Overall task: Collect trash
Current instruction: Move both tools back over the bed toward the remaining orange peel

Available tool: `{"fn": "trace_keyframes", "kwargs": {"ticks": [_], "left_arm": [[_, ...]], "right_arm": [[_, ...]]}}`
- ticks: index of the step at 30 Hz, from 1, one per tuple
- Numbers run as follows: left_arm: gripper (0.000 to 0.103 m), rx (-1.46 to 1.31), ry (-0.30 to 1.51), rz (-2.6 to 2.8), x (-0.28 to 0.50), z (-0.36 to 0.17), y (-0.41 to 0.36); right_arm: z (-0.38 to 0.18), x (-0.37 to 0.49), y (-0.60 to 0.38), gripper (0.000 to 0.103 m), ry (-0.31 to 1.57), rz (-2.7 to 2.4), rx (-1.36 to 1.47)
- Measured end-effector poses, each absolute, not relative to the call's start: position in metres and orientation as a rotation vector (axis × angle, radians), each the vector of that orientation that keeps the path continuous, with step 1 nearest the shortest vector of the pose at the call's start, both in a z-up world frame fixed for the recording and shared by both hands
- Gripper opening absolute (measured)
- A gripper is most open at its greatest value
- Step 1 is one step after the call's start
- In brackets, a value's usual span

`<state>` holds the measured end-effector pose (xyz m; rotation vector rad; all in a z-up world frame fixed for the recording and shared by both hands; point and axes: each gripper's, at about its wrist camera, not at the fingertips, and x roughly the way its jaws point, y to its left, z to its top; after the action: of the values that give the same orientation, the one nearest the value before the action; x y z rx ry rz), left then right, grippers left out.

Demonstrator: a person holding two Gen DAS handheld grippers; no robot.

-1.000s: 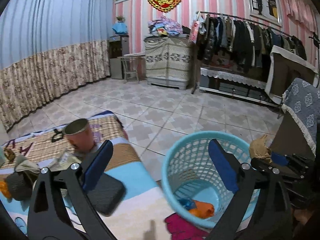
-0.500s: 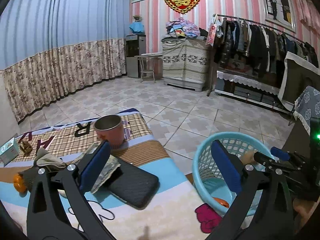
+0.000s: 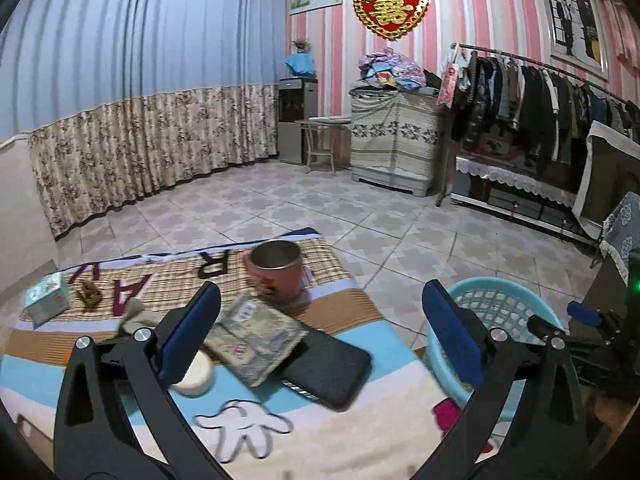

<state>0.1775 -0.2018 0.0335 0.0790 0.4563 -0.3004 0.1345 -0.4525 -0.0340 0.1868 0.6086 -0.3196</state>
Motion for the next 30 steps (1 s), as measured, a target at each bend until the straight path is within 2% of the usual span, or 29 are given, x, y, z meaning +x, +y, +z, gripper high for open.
{"fn": "trace_keyframes", "kwargs": {"ticks": [7, 11, 30], "left_arm": [[0.097, 0.081, 0.455, -0.217, 0.173, 0.038, -0.148], [0.097, 0.08, 0.471, -0.159, 0.175, 0.033, -0.111], [0.097, 0.003, 0.614, 0.074, 0.197, -0.021, 0.057]], "right_arm": [[-0.031, 0.14, -0.405, 0.088, 0.613, -0.261, 0.174], [-0.031, 0.147, -0.371, 0.096, 0.605, -0.211, 0.16], [-0.05, 0.182, -0.271, 0.096, 0.666, -0.06, 0.094]]}}
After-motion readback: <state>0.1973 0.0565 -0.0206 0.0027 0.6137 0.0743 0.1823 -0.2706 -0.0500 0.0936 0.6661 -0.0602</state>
